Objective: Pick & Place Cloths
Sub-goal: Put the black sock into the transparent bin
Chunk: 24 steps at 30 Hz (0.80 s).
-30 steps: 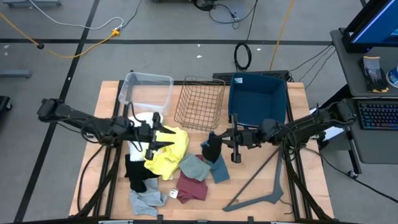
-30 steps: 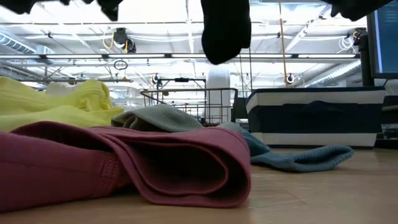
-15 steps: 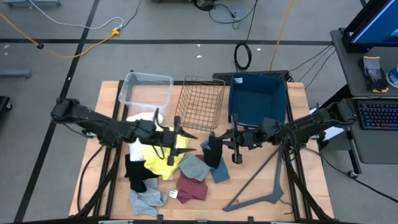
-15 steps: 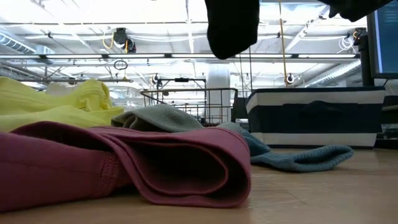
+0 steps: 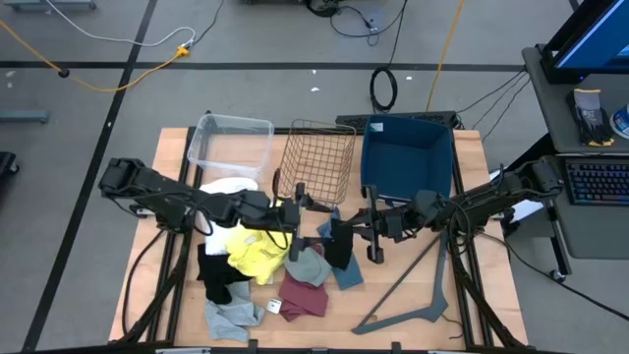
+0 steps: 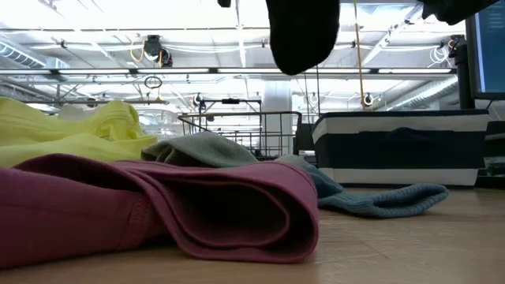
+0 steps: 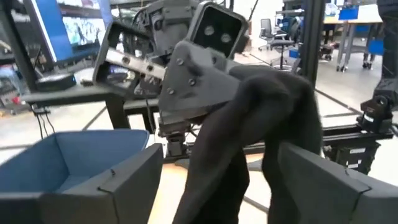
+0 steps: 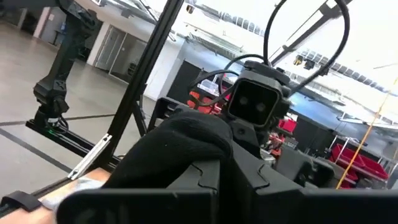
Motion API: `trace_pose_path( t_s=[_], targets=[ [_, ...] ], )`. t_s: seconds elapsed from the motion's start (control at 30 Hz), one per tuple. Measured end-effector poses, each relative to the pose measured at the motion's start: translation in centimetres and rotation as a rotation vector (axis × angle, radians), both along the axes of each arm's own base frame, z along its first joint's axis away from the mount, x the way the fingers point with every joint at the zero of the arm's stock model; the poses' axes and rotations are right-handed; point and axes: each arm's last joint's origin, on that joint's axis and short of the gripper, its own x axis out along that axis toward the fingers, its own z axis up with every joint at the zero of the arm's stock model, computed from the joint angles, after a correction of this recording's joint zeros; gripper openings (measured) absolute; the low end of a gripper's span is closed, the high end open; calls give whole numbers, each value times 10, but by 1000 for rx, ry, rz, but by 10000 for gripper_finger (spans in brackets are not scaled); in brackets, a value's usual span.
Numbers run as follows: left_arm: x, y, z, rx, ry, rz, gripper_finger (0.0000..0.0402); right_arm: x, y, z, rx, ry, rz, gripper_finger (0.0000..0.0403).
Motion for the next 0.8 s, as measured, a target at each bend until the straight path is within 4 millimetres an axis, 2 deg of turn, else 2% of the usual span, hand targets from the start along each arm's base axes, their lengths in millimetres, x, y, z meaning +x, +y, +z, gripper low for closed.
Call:
trace_pose_path(
  t_s=[0.2, 0.8],
  targets=[
    [1, 0, -2, -36, 6, 3, 346, 1, -3, 0, -23, -3, -115, 0],
    [-1, 1, -9, -26, 105, -10, 346, 2, -3, -4, -62, 41, -196, 0]
  ],
)
